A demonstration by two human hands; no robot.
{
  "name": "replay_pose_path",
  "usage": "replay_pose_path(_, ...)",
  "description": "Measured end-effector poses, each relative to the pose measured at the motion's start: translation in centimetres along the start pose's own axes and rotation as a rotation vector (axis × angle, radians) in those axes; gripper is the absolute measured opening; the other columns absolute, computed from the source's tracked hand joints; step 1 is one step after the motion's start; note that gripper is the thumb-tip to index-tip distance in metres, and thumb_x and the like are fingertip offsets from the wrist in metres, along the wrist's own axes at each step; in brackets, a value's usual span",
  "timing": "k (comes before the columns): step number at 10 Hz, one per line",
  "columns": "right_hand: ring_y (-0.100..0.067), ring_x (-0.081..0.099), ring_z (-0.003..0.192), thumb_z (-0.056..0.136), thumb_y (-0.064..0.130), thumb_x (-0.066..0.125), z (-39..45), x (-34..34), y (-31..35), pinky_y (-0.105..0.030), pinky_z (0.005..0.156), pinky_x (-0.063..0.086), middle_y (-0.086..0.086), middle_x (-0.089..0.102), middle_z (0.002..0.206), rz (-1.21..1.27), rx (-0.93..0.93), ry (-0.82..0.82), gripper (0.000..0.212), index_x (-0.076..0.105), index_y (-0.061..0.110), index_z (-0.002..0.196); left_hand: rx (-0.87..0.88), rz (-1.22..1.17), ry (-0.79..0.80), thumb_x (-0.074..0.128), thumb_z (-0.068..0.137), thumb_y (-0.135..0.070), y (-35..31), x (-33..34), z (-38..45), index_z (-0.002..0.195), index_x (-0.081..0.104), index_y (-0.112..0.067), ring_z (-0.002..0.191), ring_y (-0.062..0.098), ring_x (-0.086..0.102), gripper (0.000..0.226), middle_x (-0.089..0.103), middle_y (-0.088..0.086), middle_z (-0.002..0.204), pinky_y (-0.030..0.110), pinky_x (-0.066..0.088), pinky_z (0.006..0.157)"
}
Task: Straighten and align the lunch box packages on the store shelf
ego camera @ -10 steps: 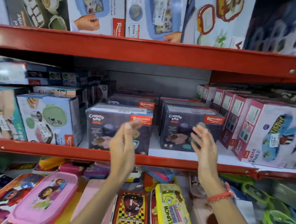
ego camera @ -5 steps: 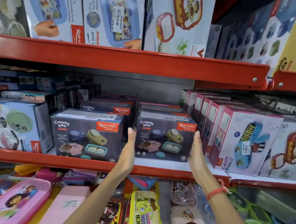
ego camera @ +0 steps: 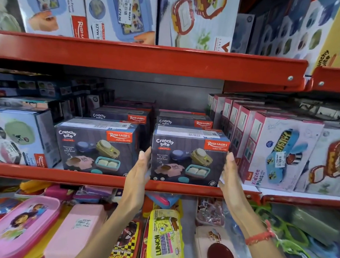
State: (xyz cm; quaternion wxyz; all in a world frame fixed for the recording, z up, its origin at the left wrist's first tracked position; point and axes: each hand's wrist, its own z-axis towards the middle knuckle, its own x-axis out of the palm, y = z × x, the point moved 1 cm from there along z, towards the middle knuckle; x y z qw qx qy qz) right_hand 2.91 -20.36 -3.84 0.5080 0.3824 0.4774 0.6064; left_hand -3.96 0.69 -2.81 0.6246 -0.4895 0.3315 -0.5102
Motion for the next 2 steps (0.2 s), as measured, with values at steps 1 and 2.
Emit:
replay_pose_path(1, -0.004, 0.022, 0.146, 0.066, 0.095, 0.032, -0.4, 0.4, 0.3, -0.050, 0.123, 0.017, 0.017, 0.023, 0.161, -0.031, 0.001, -0.052, 0.095, 0.019, 0.050, 0.149, 0.002, 0.011, -0.013, 0.020, 0.093, -0.053, 0.8, -0.7, 0.3, 0.127, 0.047, -0.038, 0.094, -0.019, 0.059, 0.046, 0.061, -0.022, 0.111, 0.004, 0.047, 0.077)
replay_pose_path(2, -0.008, 0.024, 0.144, 0.084, 0.076, 0.031, -0.8, 0.9, 1.7, -0.045, 0.122, 0.020, 0.007, 0.026, 0.161, -0.226, -0.135, -0.258, 0.080, 0.024, 0.035, 0.151, 0.076, 0.189, -0.102, 0.024, 0.085, -0.072, 0.5, -1.6, 0.7, 0.133, 0.048, -0.033, 0.124, 0.003, 0.050, 0.066, 0.056, -0.009, 0.135, 0.035, 0.039, 0.109)
